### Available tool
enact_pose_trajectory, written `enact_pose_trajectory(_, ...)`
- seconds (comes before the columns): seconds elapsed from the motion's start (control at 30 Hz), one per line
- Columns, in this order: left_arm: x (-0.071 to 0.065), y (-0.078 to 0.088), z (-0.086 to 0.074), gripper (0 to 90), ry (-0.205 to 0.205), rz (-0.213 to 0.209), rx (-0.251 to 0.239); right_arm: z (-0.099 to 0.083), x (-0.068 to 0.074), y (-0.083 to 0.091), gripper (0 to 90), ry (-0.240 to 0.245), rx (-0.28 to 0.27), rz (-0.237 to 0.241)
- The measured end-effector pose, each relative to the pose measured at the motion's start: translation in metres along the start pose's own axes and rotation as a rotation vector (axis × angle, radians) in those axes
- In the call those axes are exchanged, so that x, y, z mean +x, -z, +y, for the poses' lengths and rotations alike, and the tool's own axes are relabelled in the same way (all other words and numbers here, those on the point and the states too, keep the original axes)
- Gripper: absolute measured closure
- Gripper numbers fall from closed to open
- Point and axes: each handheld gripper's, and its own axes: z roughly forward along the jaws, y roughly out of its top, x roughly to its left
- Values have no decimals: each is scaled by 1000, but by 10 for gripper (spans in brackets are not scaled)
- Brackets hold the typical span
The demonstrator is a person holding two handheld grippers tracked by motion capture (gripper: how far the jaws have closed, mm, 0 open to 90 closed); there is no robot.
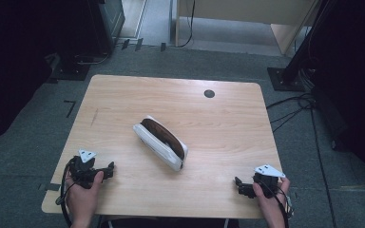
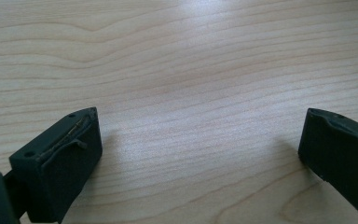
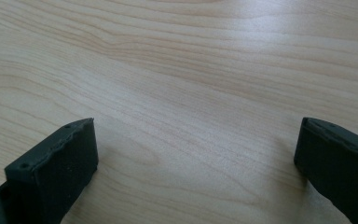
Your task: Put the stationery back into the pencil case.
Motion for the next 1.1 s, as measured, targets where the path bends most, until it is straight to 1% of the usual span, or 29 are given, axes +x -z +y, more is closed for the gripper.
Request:
enact_pose_trajectory(0.1, -1, 0, 0, 0, -4, -4, 1, 0, -3, -1, 0, 23, -5, 13)
enact_pose_trajectory(0.17, -1, 0, 0, 0, -5, -2, 1, 1, -5, -2, 0, 28, -5, 20)
enact_pose_trajectory(0.27, -1, 0, 0, 0, -4, -3, 1, 1, -6, -2, 0, 31, -5, 18)
enact_pose_trajectory(0.3, -1, 0, 0, 0, -4, -2, 1, 1, -6, -2, 0, 29, -4, 20)
enact_pose_trajectory(0.47, -1, 0, 0, 0, 1, 1, -1, 3, -4, -4, 0, -2, -5, -9)
enact_pose_trajectory(0.67, -1, 0, -1, 0, 2, 2, -1, 3, -4, -4, 0, -16, -6, -22)
enact_pose_trajectory(1.1, -1, 0, 0, 0, 3, 3, -1, 3, -5, -4, 0, -13, -7, -25)
